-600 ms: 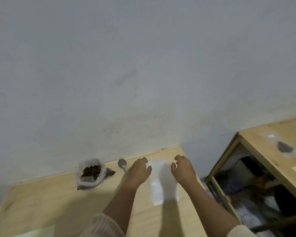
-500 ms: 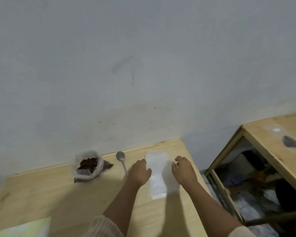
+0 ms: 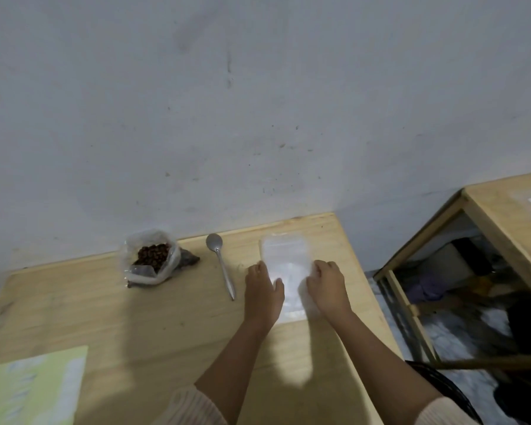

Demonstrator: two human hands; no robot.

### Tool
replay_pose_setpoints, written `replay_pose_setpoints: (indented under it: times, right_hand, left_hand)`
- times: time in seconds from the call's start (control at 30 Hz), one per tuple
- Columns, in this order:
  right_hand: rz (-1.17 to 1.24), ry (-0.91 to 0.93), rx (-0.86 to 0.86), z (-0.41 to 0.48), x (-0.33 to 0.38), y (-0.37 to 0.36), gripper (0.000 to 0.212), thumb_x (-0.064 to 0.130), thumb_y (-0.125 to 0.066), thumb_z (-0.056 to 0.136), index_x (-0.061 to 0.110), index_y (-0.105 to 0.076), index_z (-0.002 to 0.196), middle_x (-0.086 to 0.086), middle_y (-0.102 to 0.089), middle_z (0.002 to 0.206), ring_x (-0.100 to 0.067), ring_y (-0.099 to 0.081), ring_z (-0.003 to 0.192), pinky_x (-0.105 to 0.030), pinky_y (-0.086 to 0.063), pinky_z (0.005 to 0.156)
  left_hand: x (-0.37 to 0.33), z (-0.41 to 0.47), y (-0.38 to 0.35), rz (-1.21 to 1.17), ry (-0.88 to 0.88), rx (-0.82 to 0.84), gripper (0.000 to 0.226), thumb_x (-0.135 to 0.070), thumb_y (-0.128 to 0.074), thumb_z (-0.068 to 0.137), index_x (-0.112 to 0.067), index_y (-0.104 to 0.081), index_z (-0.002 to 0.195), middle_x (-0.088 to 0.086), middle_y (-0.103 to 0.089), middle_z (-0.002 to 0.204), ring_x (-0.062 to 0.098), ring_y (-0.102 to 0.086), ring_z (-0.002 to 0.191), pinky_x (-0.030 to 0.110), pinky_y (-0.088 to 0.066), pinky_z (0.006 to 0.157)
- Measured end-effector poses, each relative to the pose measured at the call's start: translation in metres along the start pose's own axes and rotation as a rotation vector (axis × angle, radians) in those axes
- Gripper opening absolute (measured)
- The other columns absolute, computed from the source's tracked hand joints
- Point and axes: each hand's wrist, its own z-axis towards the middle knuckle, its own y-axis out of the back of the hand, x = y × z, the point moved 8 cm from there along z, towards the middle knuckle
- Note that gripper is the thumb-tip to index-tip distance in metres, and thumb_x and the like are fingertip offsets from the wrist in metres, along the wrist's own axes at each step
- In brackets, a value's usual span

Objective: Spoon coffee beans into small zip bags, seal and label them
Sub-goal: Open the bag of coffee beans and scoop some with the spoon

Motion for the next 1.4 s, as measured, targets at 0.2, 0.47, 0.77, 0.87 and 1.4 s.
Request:
replay_pose_setpoints:
  times: [0.2,0.47,0.77,0.87,1.4]
  right_hand:
    - [0.333,-0.015,-0.077,-0.004,0.021,0.020,0.035,0.016,-0.059,0.090,0.011,-0.050,0.124,-0.009,-0.055,0.107,-0.017,-0.054,0.083,-0.015,-0.040,0.066]
    - [0.597,0.148,-0.051,-0.010,0.129,0.010,0.031,0.010,-0.051,0.093,0.027,-0.054,0.119,-0.002,-0.052,0.086,-0.019,-0.051,0.077,-0.027,-0.046,0.073]
    - [0.422,0.339,0.114,-0.049,0.211,-0.058,0.042,0.002,-0.048,0.093,0.027,-0.056,0.125,0.005,-0.052,0.084,-0.006,-0.050,0.078,-0.005,-0.040,0.071]
    - [0.294,0.369,0.095,-0.054,0.221,-0.078,0.040,0.002,-0.052,0.090,0.022,-0.059,0.124,0.000,-0.057,0.088,-0.013,-0.054,0.083,-0.019,-0.043,0.081]
    - [0.554,0.328,0.165,-0.067,0.267,-0.099,0.011,0.018,-0.059,0.090,0.012,-0.066,0.085,-0.008,-0.069,0.082,-0.026,-0.066,0.083,-0.045,-0.055,0.080]
  left_hand:
    - [-0.012,-0.003,0.030,-0.235,-0.083,-0.119,0.049,-0.009,-0.050,0.090,-0.007,-0.037,0.138,0.012,-0.047,0.129,0.026,-0.043,0.123,0.040,-0.040,0.103]
    - [0.005,-0.007,0.136,-0.437,-0.229,-0.125,0.048,-0.011,-0.050,0.095,-0.013,-0.033,0.139,0.006,-0.055,0.108,0.012,-0.057,0.095,0.026,-0.050,0.086]
    - [0.078,0.007,0.251,-0.589,-0.043,-0.088,0.021,-0.008,-0.058,0.091,-0.008,-0.062,0.112,0.001,-0.062,0.097,0.015,-0.059,0.090,0.028,-0.050,0.081]
    - [0.100,0.005,0.259,-0.547,-0.028,-0.034,0.017,-0.001,-0.061,0.086,-0.006,-0.067,0.102,0.003,-0.065,0.090,0.010,-0.059,0.084,0.010,-0.046,0.073]
    - [0.085,-0.015,0.264,-0.863,-0.095,0.156,0.013,-0.010,-0.064,0.088,-0.016,-0.068,0.099,-0.001,-0.071,0.094,0.002,-0.067,0.089,0.020,-0.054,0.078]
